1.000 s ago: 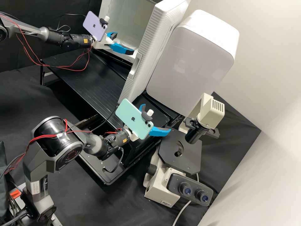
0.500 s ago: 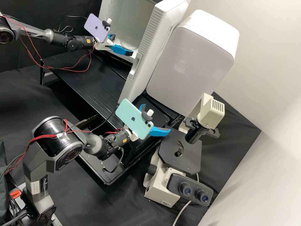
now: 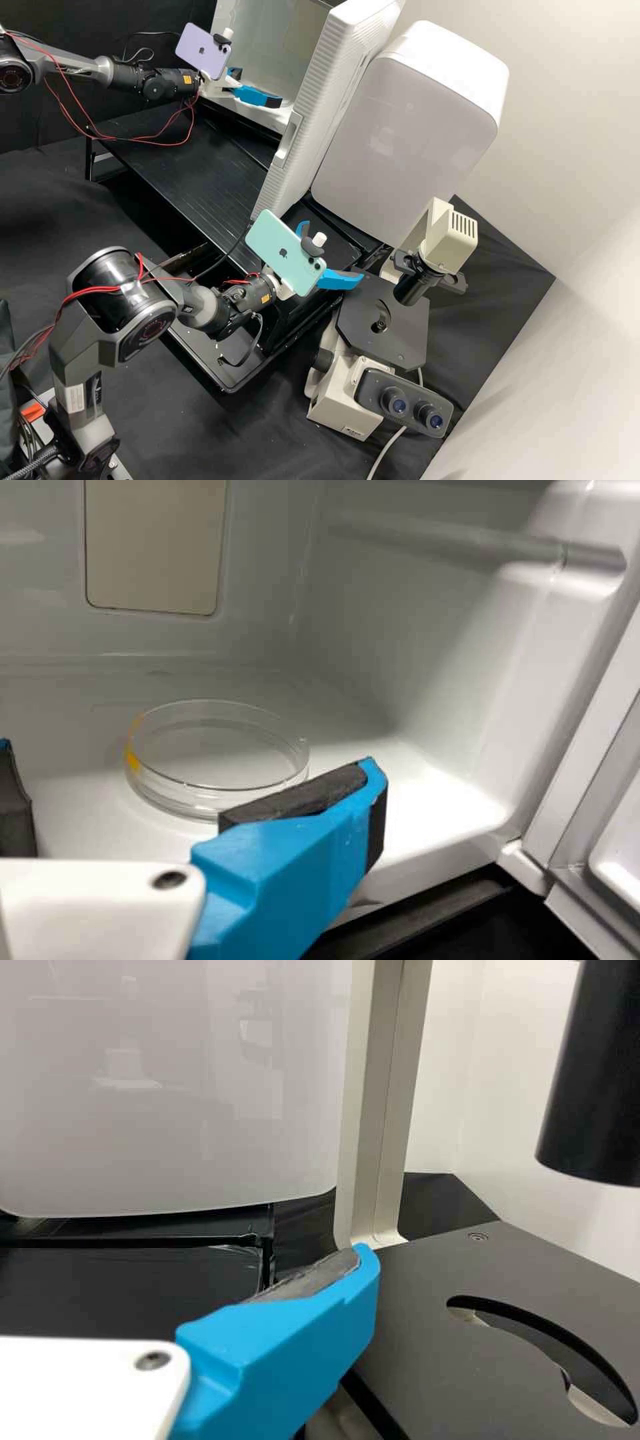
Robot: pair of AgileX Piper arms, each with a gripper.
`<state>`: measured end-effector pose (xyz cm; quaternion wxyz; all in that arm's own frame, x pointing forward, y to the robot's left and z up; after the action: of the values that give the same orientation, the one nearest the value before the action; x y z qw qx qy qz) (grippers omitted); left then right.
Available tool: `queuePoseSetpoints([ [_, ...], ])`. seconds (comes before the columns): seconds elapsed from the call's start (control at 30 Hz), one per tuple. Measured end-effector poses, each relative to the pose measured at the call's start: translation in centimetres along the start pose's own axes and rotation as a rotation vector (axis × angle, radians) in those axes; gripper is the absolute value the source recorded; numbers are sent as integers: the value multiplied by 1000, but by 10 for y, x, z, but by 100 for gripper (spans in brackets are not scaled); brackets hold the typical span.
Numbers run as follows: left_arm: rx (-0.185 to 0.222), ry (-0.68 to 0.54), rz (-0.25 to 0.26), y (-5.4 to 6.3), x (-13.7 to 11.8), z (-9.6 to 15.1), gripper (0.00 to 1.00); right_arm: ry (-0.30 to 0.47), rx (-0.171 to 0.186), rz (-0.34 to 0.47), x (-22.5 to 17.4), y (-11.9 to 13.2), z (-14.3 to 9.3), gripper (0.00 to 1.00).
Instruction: Take the petri dish out of the incubator
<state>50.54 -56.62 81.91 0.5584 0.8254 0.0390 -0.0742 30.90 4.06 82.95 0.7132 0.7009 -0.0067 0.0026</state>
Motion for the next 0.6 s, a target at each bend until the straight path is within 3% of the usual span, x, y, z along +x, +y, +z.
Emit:
queuePoseSetpoints([
  [0.07, 3, 18, 5, 0, 1, -2, 100, 0, 0, 0, 0, 0, 0, 100],
  [0.17, 47, 47, 4, -2, 3, -3, 100, 0, 0, 0, 0, 0, 0, 100],
  [0.2, 85, 55, 1, -2, 3, -1, 100, 0, 0, 0, 0, 0, 0, 100],
  [0.37, 136, 88, -15, -5, 5, 3, 100, 0, 0, 0, 0, 0, 0, 100],
  [0.6, 152, 111, -28, -4, 6, 9, 100, 0, 0, 0, 0, 0, 0, 100],
])
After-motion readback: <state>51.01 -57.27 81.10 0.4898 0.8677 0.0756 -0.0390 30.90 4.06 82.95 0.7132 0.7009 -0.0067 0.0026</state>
